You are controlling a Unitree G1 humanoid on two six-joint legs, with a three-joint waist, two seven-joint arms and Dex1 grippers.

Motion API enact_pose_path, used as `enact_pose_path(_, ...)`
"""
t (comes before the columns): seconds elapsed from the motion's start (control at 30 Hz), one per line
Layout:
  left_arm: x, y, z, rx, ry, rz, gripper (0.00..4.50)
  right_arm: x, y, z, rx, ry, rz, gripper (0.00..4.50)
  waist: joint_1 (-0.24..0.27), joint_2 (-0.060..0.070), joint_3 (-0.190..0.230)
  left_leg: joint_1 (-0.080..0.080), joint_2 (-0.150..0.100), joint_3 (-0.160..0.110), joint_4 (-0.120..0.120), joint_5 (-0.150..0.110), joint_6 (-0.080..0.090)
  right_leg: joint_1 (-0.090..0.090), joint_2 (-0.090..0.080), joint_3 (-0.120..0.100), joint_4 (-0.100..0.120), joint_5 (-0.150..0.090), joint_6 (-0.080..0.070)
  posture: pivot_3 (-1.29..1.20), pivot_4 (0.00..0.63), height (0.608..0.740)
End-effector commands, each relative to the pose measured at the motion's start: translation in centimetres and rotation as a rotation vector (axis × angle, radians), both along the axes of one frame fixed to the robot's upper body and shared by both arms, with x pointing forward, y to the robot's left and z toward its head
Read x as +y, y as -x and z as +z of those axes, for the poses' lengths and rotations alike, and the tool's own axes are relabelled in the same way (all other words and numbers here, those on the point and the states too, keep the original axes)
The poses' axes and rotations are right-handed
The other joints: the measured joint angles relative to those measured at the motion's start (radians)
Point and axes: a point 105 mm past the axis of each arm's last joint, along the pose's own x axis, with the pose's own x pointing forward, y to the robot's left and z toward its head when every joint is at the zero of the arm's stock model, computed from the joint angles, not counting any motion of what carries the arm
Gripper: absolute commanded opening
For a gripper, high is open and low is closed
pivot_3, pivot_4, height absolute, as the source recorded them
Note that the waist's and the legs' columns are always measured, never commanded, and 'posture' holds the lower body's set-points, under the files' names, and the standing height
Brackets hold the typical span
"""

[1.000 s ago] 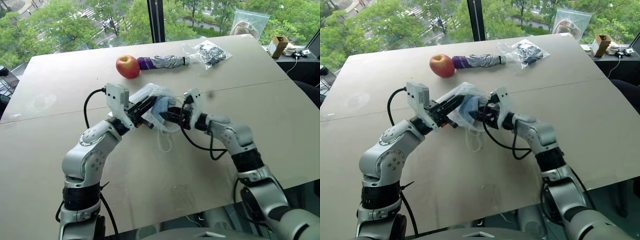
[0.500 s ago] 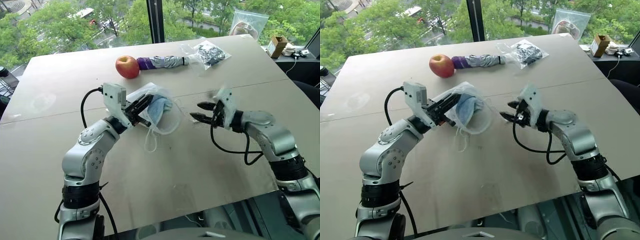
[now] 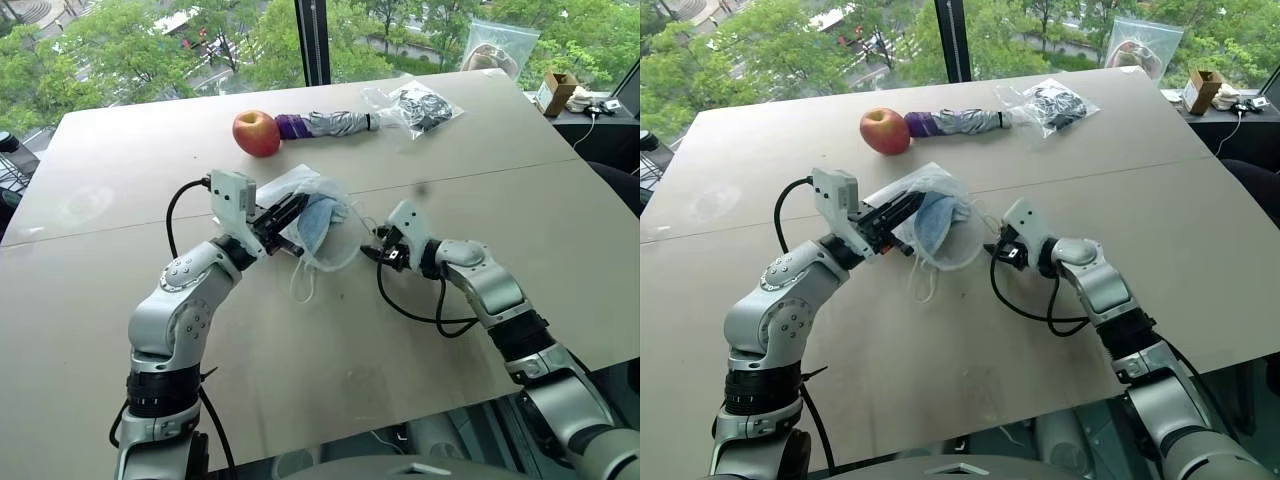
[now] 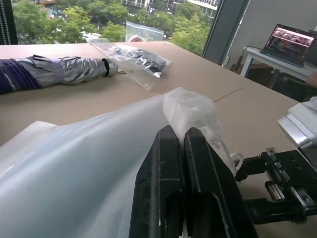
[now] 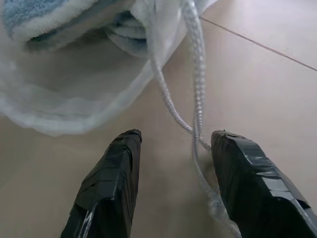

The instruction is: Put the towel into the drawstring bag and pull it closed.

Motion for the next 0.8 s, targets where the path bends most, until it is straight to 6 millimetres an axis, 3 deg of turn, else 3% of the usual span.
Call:
enact_pose_path(0.03, -0.2, 0.5, 1.2, -0.051, -0.005, -0.005, 0.0, -1.0, -1.2, 1.0, -0.065, -0.005, -0.066, 0.76, -0.001, 0.0, 0.0, 0.0, 0.0, 0.0, 0.0, 0.0, 0.0, 0.0, 0.0, 0.0, 0.0, 0.0, 0.0, 0.0, 0.15, 0.74)
enact_pose_path(0.1, -0.2, 0.6, 1.2, -0.046, -0.005, -0.001, 0.0, -1.3, -1.5, 1.2, -0.081, -0.011, -0.093, 0.09, 0.0, 0.0, 0.0, 0.0, 0.0, 0.0, 0.0, 0.0, 0.0, 0.0, 0.0, 0.0, 0.0, 0.0, 0.0, 0.0, 0.15, 0.74)
enact_pose_path(0.23, -0.1, 0.4, 1.1, -0.02, 0.011, 0.026, 0.0, -2.2, -2.2, 2.2, -0.113, -0.045, -0.151, 0.09, 0.0, 0.0, 0.0, 0.0, 0.0, -0.001, 0.0, 0.0, 0.001, 0.0, 0.0, 0.0, 0.001, 0.0, 0.0, 0.0, 0.15, 0.74)
enact_pose_path(0.37, 0.3, -0.3, 0.5, 0.003, -0.025, 0.051, 0.0, -3.7, -3.6, 4.9, -0.187, -0.096, -0.25, 0.09, -0.002, 0.0, 0.0, 0.0, 0.0, 0.0, 0.0, 0.0, 0.001, 0.0, 0.0, 0.0, 0.001, 0.0, 0.0, 0.0, 0.15, 0.74)
enact_pose_path(0.47, -0.4, 0.7, 2.2, -0.071, 0.088, -0.088, 0.0, -4.3, -4.4, 6.6, -0.215, -0.146, -0.312, 0.09, -0.004, 0.0, 0.0, 0.0, 0.0, 0.0, 0.0, 0.0, 0.0, 0.0, 0.0, 0.0, 0.001, 0.0, 0.0, 0.0, 0.15, 0.74)
enact_pose_path(0.5, -0.1, 0.5, 2.3, -0.095, 0.055, -0.071, 0.0, -4.4, -4.5, 7.3, -0.225, -0.162, -0.323, 0.09, -0.004, 0.0, 0.0, 0.0, 0.0, 0.001, 0.0, 0.0, 0.0, 0.0, 0.0, 0.0, 0.001, 0.0, 0.0, 0.0, 0.15, 0.74)
enact_pose_path(0.57, 0.3, 0.3, 2.2, -0.114, 0.0, -0.043, 1.32, -4.5, -4.6, 8.2, -0.24, -0.179, -0.334, 0.0, -0.004, 0.0, 0.0, 0.0, 0.0, 0.002, -0.001, 0.0, 0.0, 0.0, 0.0, -0.001, 0.001, 0.0, 0.0, 0.0, 0.15, 0.74)
enact_pose_path(0.63, 1.2, 0.9, 3.0, -0.139, 0.042, -0.026, 1.65, -4.5, -4.6, 8.5, -0.25, -0.18, -0.333, 0.0, -0.004, 0.0, 0.0, 0.0, 0.0, 0.002, -0.001, 0.0, 0.0, 0.0, 0.0, -0.001, 0.0, 0.0, 0.0, 0.0, 0.15, 0.74)
enact_pose_path(0.7, 1.6, 2.2, 3.4, -0.137, 0.085, -0.057, 2.51, -4.5, -4.5, 8.7, -0.253, -0.183, -0.331, 0.0, -0.007, 0.0, 0.0, 0.0, 0.0, 0.002, -0.001, 0.0, 0.0, 0.0, 0.0, 0.0, 0.0, 0.0, 0.0, 0.0, 0.15, 0.74)
enact_pose_path(0.8, 1.3, 5.2, 2.5, -0.061, 0.101, -0.188, 2.51, -4.4, -4.3, 8.8, -0.252, -0.189, -0.326, 0.0, -0.011, 0.0, 0.0, 0.0, 0.001, 0.001, -0.001, 0.0, 0.001, -0.002, 0.0, 0.002, 0.0, 0.0, 0.0, 0.0, 0.15, 0.74)
